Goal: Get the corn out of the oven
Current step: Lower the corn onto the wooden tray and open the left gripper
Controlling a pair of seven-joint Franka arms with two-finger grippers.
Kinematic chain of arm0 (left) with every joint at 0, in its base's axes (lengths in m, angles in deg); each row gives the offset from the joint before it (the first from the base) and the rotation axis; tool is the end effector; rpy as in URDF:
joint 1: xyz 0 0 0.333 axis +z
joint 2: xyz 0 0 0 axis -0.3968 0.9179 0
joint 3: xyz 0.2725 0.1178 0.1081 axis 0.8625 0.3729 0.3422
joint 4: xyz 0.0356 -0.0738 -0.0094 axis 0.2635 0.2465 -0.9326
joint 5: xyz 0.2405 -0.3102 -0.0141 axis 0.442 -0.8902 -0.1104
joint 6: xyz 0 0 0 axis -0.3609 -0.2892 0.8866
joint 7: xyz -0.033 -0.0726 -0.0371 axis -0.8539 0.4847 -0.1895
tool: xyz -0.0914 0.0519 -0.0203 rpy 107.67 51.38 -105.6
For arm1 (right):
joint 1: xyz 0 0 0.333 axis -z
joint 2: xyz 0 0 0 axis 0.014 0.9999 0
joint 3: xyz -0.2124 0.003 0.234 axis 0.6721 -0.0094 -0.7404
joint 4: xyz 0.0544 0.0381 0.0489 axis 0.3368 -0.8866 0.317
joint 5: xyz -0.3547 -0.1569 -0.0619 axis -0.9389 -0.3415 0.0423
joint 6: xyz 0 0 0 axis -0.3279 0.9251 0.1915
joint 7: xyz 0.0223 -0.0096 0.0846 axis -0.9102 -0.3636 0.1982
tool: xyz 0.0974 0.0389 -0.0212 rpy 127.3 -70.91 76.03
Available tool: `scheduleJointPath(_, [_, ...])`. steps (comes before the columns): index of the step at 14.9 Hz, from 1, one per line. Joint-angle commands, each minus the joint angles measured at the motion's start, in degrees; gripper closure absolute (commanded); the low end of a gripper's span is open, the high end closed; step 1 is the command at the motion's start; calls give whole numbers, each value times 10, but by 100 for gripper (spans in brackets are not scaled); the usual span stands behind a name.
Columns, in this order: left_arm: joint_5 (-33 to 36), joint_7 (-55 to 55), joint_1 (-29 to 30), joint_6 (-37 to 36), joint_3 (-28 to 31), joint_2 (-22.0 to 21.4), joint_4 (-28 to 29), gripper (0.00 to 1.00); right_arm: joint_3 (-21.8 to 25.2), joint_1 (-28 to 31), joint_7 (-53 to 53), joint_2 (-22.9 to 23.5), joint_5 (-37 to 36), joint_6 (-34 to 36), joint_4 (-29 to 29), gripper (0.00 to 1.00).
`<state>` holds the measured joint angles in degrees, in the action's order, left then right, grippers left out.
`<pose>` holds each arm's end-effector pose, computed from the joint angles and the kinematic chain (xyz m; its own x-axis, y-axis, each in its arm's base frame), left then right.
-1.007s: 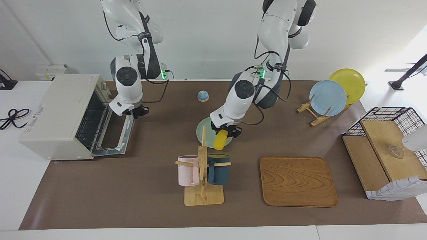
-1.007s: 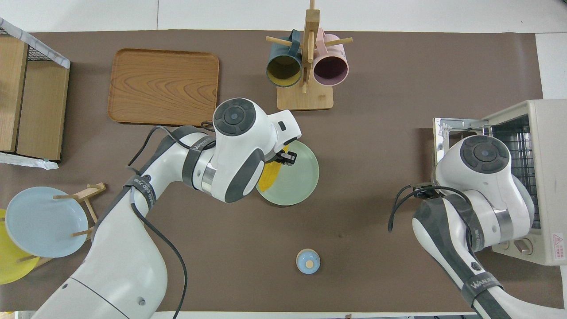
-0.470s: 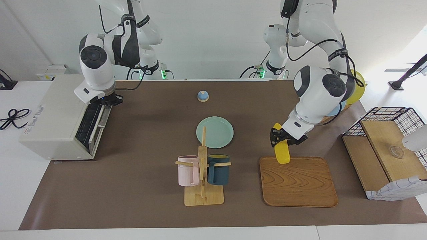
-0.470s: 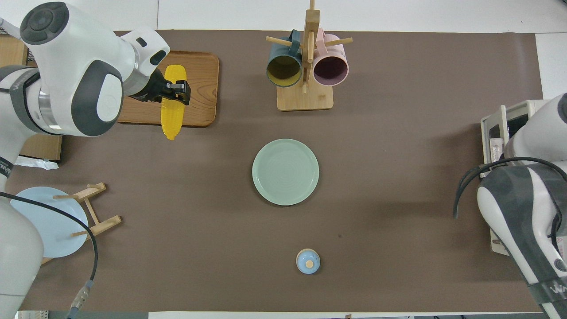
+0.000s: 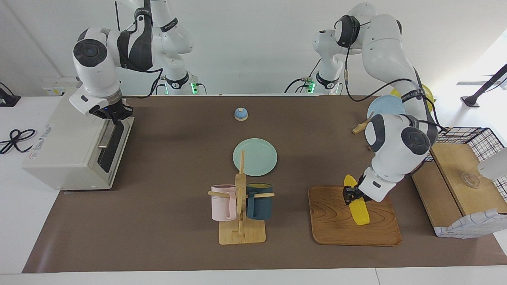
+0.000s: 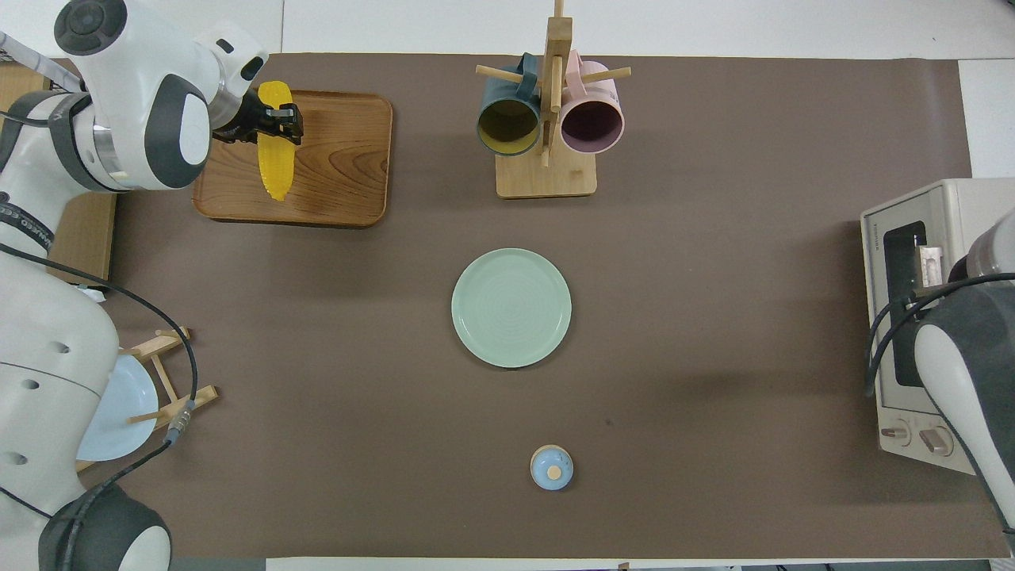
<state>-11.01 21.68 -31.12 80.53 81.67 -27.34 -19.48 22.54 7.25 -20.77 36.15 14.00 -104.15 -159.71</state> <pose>0.7504 -0.1190 0.3417 0.9954 -0.0162 0.0943 -0.0253 -0.9951 0.0958 0.5086 -0.0467 0.5202 0.9763 0.0776 -0.2022 0.1280 -0.9599 0.2495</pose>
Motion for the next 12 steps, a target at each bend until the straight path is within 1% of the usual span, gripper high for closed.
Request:
scheduleJointPath(1, [15, 0, -3, 31, -2, 45, -34, 100, -4, -3, 11, 41, 33, 63, 94, 100])
scheduleJointPath(4, [16, 7, 0, 33, -2, 45, -31, 100, -4, -33, 3, 51, 57, 67, 125, 100])
scheduleJointPath(7, [16, 29, 1, 36, -2, 45, -28, 100, -3, -26, -4, 54, 122, 92, 143, 100])
scheduleJointPath(8, [19, 40, 1, 36, -2, 44, -28, 43, -3, -32, -12, 52, 127, 101, 147, 100])
scheduleJointPath(9, [24, 47, 1, 32, -2, 42, -28, 0, -6, -35, -35, 49, 126, 102, 155, 100])
scheduleJointPath(11, [36, 47, 1, 30, -2, 35, -28, 0, -7, -48, -51, 55, 126, 113, 180, 100])
scheduleJointPath(12, [34, 47, 1, 28, -2, 23, -27, 0, -7, -51, -51, 58, 126, 118, 192, 100])
